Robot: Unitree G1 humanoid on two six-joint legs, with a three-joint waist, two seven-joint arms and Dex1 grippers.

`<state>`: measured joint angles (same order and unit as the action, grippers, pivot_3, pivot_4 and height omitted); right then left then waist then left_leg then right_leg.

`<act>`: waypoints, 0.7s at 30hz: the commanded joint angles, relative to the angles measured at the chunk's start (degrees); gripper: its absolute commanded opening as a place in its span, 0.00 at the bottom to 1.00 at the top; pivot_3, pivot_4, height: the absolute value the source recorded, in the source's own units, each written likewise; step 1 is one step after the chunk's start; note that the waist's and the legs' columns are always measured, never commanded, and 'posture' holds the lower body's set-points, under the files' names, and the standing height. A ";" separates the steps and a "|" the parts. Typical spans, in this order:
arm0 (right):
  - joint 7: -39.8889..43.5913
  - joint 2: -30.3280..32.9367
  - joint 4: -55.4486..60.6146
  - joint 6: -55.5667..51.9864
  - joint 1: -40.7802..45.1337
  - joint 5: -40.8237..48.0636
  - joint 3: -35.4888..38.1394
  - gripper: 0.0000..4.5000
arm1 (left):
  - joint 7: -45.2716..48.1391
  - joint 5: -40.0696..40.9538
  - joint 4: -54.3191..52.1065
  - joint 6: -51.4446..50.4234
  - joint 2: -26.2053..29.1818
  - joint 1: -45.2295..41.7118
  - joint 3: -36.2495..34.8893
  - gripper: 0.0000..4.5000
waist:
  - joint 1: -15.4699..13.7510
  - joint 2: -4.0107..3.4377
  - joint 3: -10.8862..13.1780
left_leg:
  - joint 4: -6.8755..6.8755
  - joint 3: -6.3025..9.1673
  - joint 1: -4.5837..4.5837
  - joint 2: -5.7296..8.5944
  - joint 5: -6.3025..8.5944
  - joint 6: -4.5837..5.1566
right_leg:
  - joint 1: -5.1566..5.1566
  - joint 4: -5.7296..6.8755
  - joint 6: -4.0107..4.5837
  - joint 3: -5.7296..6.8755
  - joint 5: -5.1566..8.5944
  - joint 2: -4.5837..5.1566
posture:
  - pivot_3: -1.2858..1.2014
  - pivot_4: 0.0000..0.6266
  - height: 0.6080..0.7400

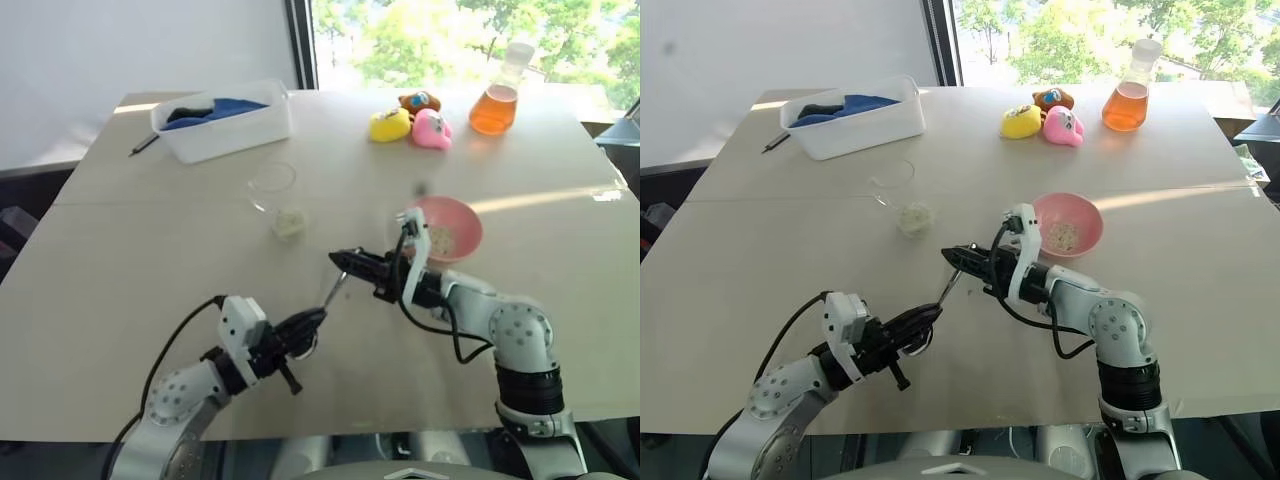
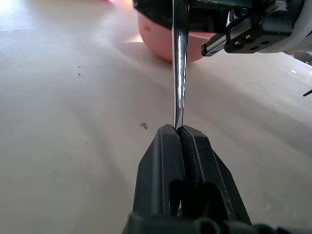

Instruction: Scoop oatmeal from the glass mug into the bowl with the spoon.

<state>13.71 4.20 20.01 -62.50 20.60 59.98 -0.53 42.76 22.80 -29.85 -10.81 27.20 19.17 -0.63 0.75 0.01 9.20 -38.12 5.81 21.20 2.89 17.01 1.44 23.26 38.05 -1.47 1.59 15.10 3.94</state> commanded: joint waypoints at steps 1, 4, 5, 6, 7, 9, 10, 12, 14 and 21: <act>0.75 0.14 1.10 0.58 0.20 1.40 0.65 0.01 | 0.84 0.84 -0.20 1.77 0.64 0.14 -1.33 0.00 | 0.00 0.00 0.00 | 0.00 0.00 -0.01 -0.01 0.00 0.00 | 0.00 0.01 0.00 0.00 0.00 -0.02 | 0.52 0.24 1.00; 1.18 0.71 1.18 0.28 0.18 1.99 0.42 0.01 | 1.00 1.03 0.35 1.89 0.84 -0.43 -1.83 0.00 | 0.00 -0.01 0.00 | 0.00 -0.01 0.01 -0.01 0.00 0.00 | 0.01 0.02 0.00 -0.01 0.00 -0.01 | 0.52 0.24 1.00; 1.35 1.02 1.28 0.09 0.12 2.17 0.34 0.01 | 1.02 1.14 0.50 1.82 0.90 -0.74 -1.98 0.00 | 0.00 -0.01 0.00 | 0.00 -0.01 0.01 -0.01 0.00 0.00 | 0.01 0.02 0.00 -0.01 0.00 -0.01 | 0.52 0.24 1.00; 1.53 1.35 1.37 -0.06 0.06 2.27 0.21 0.01 | 1.03 1.30 0.61 1.68 0.95 -1.08 -2.13 0.00 | 0.00 -0.01 0.00 | 0.00 -0.01 0.01 -0.01 0.00 0.00 | 0.01 0.02 0.00 -0.01 0.00 -0.01 | 0.52 0.24 1.00; 1.66 1.65 1.45 -0.14 0.01 2.37 0.09 0.01 | 1.05 1.47 0.69 1.51 1.01 -1.42 -2.24 0.00 | 0.00 0.00 0.00 | 0.00 -0.01 0.01 -0.01 0.00 0.00 | 0.01 0.02 0.00 -0.01 0.00 -0.01 | 0.52 0.24 1.00; 1.61 1.98 1.52 -0.11 -0.04 2.50 0.07 0.01 | 1.13 1.66 0.84 1.24 1.25 -2.05 -2.43 0.00 | 0.01 -0.01 0.00 | 0.00 -0.01 0.01 -0.01 0.00 0.00 | 0.01 0.02 0.00 -0.01 0.00 -0.01 | 0.52 0.24 1.00; 1.55 2.16 1.54 -0.01 -0.06 2.40 0.02 0.01 | 1.23 1.87 0.91 1.06 1.43 -2.33 -2.65 0.00 | 0.01 -0.01 0.00 | 0.00 -0.01 0.01 -0.01 0.00 0.00 | 0.02 0.02 0.00 -0.01 0.00 -0.01 | 0.52 0.24 1.00; 1.84 2.87 1.57 0.19 0.01 1.96 -0.09 0.01 | 1.35 2.49 0.86 0.41 1.77 -2.84 -3.16 0.00 | 0.01 -0.01 0.00 | 0.00 -0.01 0.01 -0.01 0.00 0.00 | 0.02 0.02 0.00 -0.01 0.00 -0.01 | 0.52 0.24 1.00; 2.28 3.69 1.34 0.49 -0.02 1.46 -0.14 0.01 | 1.45 3.30 0.94 -0.39 2.14 -3.32 -3.90 0.00 | 0.01 -0.01 0.00 | 0.00 -0.01 0.01 -0.01 0.00 0.00 | 0.02 0.03 0.00 -0.01 0.00 -0.01 | 0.52 0.24 1.00; 2.32 4.95 0.44 0.17 0.44 1.06 -0.77 0.01 | -0.06 4.57 0.19 -4.15 2.83 -4.27 -4.82 0.00 | 0.02 0.00 0.00 | 0.00 -0.02 0.01 -0.01 -0.01 -0.02 | 0.02 0.02 0.00 -0.02 0.00 -0.02 | 0.52 0.24 1.00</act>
<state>15.89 8.11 19.66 -61.73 21.04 61.22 -1.33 45.26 25.94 -28.48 -14.41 29.81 15.69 -1.53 0.77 0.00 9.20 -38.12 5.79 21.21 2.88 17.00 1.43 23.28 38.08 -1.48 1.57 15.10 3.93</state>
